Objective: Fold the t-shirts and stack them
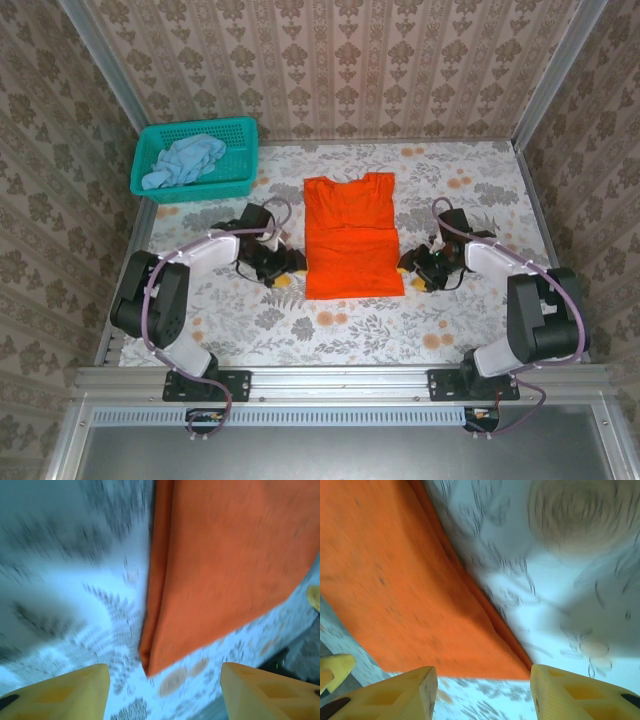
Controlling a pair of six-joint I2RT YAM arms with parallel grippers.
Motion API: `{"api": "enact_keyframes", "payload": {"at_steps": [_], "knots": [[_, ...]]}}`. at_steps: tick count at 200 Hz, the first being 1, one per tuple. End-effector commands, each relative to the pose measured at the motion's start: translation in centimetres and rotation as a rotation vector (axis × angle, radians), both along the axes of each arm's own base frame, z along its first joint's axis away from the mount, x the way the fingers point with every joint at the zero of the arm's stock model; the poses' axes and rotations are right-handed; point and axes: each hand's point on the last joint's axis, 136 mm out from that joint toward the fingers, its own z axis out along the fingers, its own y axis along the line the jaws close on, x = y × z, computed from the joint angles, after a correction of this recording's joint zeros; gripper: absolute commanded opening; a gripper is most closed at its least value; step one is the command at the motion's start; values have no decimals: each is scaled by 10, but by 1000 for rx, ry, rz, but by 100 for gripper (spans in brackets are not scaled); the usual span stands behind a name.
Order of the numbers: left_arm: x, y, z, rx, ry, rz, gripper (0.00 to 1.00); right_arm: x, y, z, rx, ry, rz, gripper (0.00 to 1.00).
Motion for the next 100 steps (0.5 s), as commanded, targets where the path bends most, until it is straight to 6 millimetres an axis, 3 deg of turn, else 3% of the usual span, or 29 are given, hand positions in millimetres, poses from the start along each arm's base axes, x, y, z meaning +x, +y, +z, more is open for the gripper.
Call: {"api": "enact_keyframes", "payload": {"at_steps": [1, 26, 44, 100], "knots": [[-28, -14, 2, -141, 130, 6, 54, -31, 6, -9, -44, 40, 115, 53], [-33, -13, -11, -144, 174, 38, 49, -37, 10, -18, -61, 51, 131, 50], [-40, -25, -12, -159, 192, 14, 47, -38, 12, -21, -58, 50, 131, 48], [-45, -24, -29, -80, 211, 5, 38, -26, 5, -22, -119, 2, 129, 45]]}}
